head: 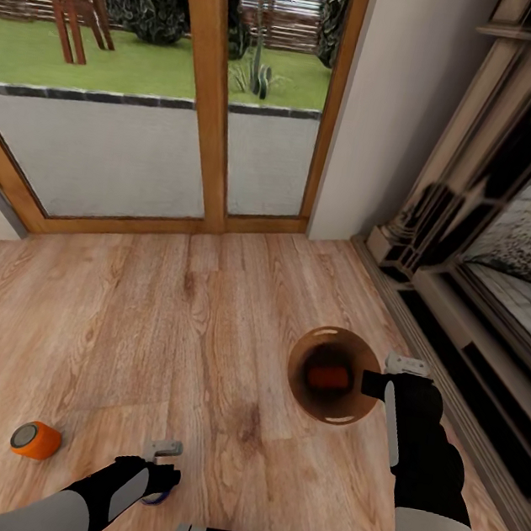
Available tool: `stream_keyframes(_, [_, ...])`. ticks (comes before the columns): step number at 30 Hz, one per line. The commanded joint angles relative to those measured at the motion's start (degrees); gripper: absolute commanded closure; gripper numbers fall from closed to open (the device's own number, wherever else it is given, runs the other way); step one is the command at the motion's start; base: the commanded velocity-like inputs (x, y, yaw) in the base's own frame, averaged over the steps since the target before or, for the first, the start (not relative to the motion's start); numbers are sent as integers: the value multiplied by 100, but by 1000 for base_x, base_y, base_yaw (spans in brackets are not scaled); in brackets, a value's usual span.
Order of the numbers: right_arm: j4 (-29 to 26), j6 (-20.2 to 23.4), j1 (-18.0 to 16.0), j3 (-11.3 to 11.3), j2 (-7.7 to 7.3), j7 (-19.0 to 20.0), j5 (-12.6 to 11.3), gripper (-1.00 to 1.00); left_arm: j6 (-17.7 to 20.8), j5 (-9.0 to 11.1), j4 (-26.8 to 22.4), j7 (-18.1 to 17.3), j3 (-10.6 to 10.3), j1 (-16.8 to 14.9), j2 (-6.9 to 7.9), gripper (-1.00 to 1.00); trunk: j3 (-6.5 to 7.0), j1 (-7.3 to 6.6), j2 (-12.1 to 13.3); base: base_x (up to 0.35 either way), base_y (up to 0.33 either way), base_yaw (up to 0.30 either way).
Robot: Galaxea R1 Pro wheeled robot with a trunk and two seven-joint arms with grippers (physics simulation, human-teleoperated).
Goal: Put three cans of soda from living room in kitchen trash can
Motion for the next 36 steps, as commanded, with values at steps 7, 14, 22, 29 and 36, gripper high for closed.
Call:
stream_keyframes(7, [-2, 0, -3, 2, 0, 21, -45, 100, 2, -3, 0, 2, 0, 0, -2, -100, -44, 4, -3, 0, 0, 0])
stream_keyframes(14, [-3, 0, -3, 2, 0, 21, -45, 100, 6, -1, 0, -2, 0, 0, 2, -100, -44, 4, -3, 0, 0, 0])
stream_keyframes(22, [-7, 0, -3, 2, 0, 21, -45, 100, -6, -5, 0, 6, 0, 0, 1, 100, -44, 4, -3, 0, 0, 0])
stream_keyframes(29, [-4, 0, -3, 2, 0, 21, -45, 100, -23, -11, 0, 6, -4, 0, -2, 100, -44, 4, -3, 0, 0, 0])
stream_keyframes(36, [-6, 0, -3, 2, 0, 21, -45, 100, -65, -17, 0, -9, -5, 0, 5, 100, 76, -69, 120, 0, 0, 0])
